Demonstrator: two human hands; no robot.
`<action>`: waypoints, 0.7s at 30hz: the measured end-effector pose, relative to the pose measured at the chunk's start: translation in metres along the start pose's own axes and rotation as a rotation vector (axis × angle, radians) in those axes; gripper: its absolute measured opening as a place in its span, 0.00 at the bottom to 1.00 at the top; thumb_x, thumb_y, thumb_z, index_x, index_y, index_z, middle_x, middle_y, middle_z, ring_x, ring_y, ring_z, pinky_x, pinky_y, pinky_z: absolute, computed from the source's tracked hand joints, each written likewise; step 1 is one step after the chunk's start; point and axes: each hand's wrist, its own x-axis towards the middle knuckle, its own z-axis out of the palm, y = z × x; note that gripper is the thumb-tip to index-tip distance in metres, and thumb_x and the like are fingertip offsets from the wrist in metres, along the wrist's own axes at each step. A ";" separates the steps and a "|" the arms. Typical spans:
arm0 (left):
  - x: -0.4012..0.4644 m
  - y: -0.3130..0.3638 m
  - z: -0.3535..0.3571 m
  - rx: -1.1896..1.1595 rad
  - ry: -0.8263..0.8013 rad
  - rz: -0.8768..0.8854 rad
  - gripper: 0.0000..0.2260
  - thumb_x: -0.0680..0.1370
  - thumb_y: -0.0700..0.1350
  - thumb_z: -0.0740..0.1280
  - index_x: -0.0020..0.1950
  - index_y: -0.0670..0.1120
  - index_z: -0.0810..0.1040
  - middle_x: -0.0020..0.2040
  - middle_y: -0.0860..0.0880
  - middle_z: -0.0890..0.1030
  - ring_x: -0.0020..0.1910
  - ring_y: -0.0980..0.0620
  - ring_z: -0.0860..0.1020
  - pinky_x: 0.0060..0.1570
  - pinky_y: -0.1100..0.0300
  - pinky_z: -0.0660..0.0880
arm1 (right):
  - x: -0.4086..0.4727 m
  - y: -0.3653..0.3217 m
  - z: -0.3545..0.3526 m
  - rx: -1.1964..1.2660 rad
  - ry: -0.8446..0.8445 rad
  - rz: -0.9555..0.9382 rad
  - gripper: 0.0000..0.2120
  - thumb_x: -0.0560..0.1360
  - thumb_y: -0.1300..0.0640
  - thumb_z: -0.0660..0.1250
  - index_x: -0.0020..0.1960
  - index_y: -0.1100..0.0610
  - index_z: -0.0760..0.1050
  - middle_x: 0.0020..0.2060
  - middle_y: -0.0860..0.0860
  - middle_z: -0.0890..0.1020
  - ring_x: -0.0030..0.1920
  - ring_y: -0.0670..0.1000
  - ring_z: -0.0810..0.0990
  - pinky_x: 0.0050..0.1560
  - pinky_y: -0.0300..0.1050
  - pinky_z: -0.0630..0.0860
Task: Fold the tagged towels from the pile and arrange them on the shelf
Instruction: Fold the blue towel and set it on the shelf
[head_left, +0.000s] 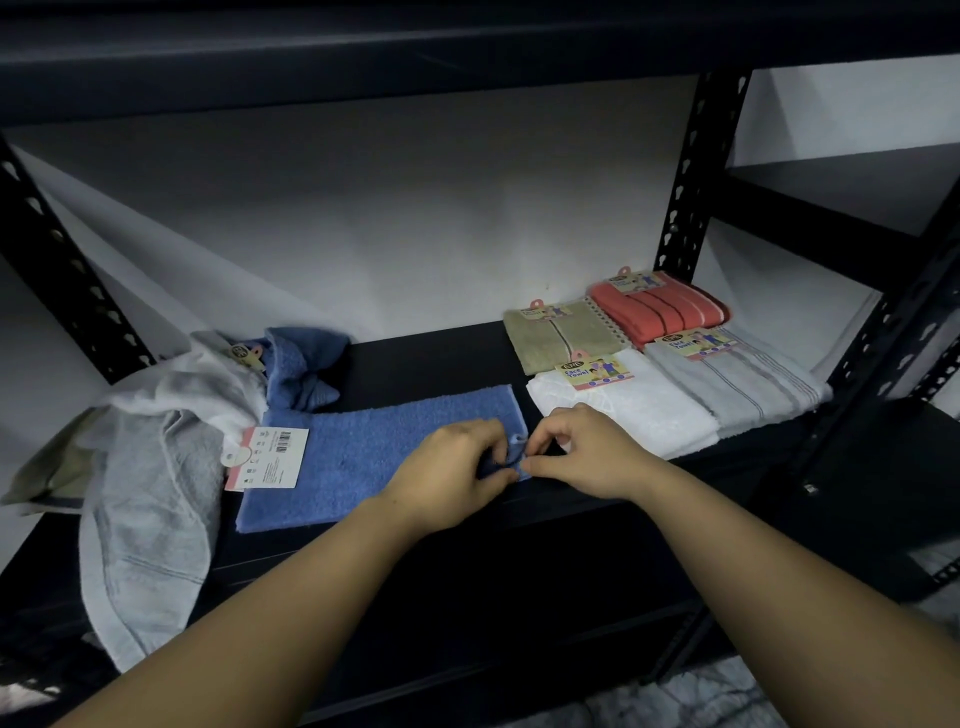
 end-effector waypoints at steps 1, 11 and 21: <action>0.000 0.001 0.000 -0.005 0.011 -0.012 0.12 0.77 0.53 0.73 0.50 0.50 0.71 0.42 0.55 0.77 0.39 0.56 0.74 0.37 0.58 0.69 | 0.000 0.000 0.000 0.001 0.001 0.004 0.12 0.66 0.37 0.75 0.44 0.42 0.83 0.43 0.40 0.85 0.53 0.45 0.79 0.56 0.49 0.77; 0.002 -0.010 0.000 0.003 -0.010 0.103 0.11 0.77 0.43 0.72 0.56 0.56 0.87 0.45 0.59 0.73 0.39 0.60 0.72 0.40 0.71 0.66 | -0.001 -0.002 -0.002 0.054 0.010 -0.014 0.07 0.69 0.45 0.78 0.43 0.46 0.84 0.42 0.41 0.86 0.49 0.42 0.82 0.55 0.51 0.80; 0.008 -0.005 0.005 0.033 -0.065 0.054 0.12 0.79 0.49 0.68 0.60 0.59 0.85 0.44 0.57 0.72 0.41 0.58 0.72 0.40 0.58 0.73 | 0.001 -0.006 -0.006 0.055 -0.049 0.048 0.02 0.74 0.52 0.75 0.45 0.45 0.86 0.44 0.41 0.85 0.48 0.43 0.82 0.57 0.51 0.79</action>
